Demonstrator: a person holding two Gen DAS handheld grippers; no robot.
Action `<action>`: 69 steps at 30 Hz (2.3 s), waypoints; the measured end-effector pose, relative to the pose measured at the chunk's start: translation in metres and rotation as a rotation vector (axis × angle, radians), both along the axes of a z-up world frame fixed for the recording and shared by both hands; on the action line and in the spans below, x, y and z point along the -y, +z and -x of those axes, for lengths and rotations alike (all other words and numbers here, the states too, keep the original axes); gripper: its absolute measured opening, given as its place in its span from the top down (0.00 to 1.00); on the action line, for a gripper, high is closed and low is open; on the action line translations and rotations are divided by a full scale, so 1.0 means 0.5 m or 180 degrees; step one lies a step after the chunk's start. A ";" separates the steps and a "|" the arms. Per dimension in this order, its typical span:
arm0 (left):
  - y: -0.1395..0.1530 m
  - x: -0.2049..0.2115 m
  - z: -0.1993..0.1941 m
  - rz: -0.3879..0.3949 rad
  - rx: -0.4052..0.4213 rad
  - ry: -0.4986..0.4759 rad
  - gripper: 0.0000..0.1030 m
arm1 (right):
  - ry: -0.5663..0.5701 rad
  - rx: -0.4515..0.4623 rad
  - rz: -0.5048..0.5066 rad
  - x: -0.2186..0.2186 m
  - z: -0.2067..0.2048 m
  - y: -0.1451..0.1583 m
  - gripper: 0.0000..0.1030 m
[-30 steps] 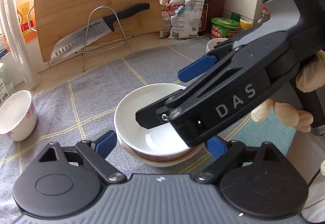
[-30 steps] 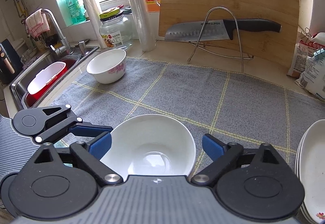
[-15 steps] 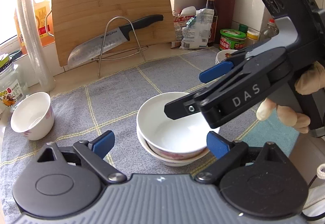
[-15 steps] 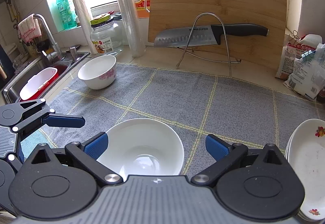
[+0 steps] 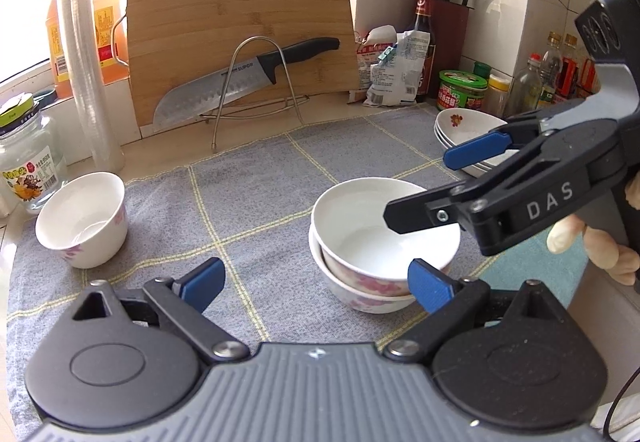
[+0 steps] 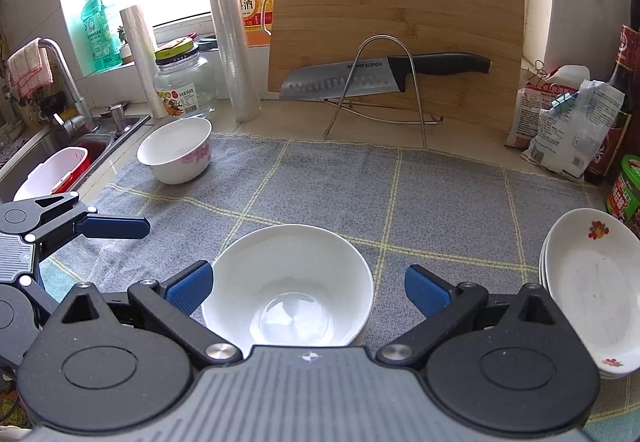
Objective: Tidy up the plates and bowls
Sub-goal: 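Move both tools toward the next white bowl on the towel, then grasp the white bowl rim with the right tool while the left tool grips the opposite rim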
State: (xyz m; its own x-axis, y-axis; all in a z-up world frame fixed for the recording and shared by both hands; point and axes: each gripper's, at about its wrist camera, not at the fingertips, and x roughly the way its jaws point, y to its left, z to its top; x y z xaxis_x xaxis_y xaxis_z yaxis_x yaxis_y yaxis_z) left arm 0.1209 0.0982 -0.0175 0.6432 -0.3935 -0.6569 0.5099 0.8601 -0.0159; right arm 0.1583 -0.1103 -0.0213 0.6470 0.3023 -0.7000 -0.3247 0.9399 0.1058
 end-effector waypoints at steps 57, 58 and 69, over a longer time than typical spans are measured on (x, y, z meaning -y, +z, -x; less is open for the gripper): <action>-0.034 -0.378 -0.420 -0.0140 -0.0366 0.0429 0.08 | 0.0697 0.0194 0.0755 -0.482 -0.157 -0.075 0.00; -0.038 -0.379 -0.428 -0.0133 -0.0389 0.0407 0.09 | 0.0690 0.0191 0.0763 -0.484 -0.164 -0.078 0.00; -0.074 -0.365 -0.469 -0.0124 -0.0565 0.0135 0.26 | 0.0707 0.0123 0.0775 -0.504 -0.245 -0.108 0.00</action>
State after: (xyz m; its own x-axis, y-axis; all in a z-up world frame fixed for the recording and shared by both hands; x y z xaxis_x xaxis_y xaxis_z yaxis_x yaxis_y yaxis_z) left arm 0.3552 0.2809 -0.0547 0.5313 -0.3405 -0.7758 0.4654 0.8824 -0.0686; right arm 0.2808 0.1416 -0.0752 0.6116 0.2657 -0.7453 -0.5239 0.8419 -0.1298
